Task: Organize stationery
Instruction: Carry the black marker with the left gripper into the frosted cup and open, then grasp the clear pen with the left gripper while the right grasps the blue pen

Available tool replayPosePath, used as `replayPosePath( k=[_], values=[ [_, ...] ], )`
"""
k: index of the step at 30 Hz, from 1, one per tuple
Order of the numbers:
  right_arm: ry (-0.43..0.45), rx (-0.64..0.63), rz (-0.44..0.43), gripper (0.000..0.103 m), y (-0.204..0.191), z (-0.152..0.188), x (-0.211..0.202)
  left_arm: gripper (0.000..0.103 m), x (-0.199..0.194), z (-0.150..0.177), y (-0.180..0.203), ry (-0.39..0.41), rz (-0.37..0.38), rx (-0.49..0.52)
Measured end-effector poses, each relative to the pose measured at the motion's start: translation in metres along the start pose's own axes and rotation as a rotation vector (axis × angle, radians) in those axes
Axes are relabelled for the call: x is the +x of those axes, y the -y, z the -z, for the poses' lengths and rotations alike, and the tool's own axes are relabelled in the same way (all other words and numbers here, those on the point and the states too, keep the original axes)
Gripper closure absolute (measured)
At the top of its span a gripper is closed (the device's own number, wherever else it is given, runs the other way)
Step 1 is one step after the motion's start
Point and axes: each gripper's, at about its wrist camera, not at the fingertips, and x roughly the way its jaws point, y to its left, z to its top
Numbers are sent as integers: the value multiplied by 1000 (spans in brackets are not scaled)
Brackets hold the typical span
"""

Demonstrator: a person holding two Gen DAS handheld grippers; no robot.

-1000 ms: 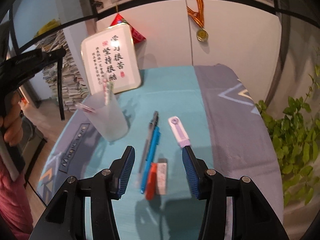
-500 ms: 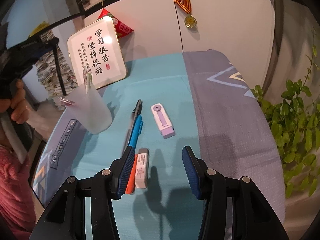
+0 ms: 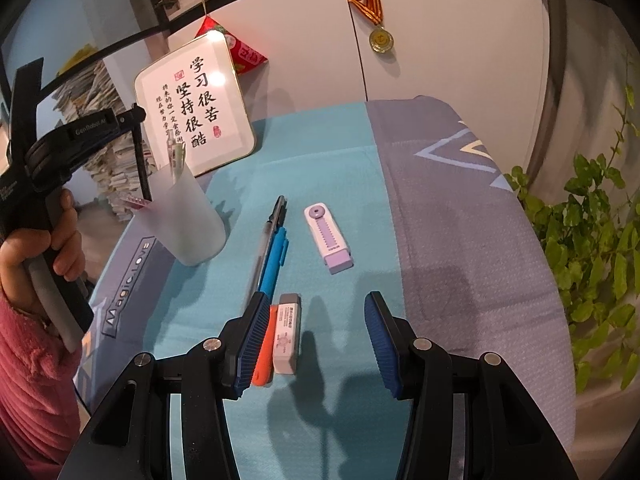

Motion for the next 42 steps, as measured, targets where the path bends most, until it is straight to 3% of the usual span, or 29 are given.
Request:
replayPosePath(
  k=[21, 24, 36, 42],
  values=[
    [-20, 6, 7, 53, -1, 3, 0, 90, -3, 24, -1, -94, 19, 31],
    [-25, 7, 8, 53, -1, 5, 1, 78, -5, 27, -1, -100, 20, 39],
    [-47, 3, 11, 53, -2, 10, 3, 63, -55, 21, -2, 33, 30, 70],
    [-76, -26, 6, 53, -7, 16, 10, 63, -87, 27, 7, 40, 131, 129]
  ],
)
